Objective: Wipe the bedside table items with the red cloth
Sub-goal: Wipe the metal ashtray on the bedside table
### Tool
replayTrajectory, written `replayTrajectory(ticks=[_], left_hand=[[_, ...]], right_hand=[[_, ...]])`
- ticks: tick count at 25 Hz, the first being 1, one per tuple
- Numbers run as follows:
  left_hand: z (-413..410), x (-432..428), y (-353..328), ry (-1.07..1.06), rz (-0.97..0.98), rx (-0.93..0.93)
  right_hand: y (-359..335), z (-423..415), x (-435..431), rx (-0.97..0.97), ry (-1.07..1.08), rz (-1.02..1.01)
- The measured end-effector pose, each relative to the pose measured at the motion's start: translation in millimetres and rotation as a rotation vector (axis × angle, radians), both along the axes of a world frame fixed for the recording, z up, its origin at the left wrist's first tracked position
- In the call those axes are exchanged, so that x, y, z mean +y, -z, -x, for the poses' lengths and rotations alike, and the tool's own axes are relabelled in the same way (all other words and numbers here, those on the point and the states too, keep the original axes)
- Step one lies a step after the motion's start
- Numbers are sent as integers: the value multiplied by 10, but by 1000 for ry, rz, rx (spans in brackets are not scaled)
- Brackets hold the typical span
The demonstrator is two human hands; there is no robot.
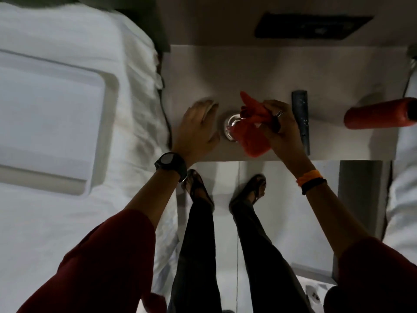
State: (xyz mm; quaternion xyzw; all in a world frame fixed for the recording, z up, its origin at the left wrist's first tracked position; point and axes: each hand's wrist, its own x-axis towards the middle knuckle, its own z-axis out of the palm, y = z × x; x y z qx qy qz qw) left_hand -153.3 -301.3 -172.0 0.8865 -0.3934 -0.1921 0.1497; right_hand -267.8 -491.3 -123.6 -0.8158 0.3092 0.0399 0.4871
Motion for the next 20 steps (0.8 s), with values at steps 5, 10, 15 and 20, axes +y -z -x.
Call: replayTrajectory(ticks=[5,10,15,20], left_hand=[[97,-365,730,128,-77,78],[70,-645,1130,119,-12,234],[106,-643,1265,23,40,216],[119,-631,1235,30,3,225]], right_hand=[[814,324,-299,-8,7,-62],[1562,366,92,162,-286,278],[1819,56,124,38,-233,509],[1758,734,496,75,-276,465]])
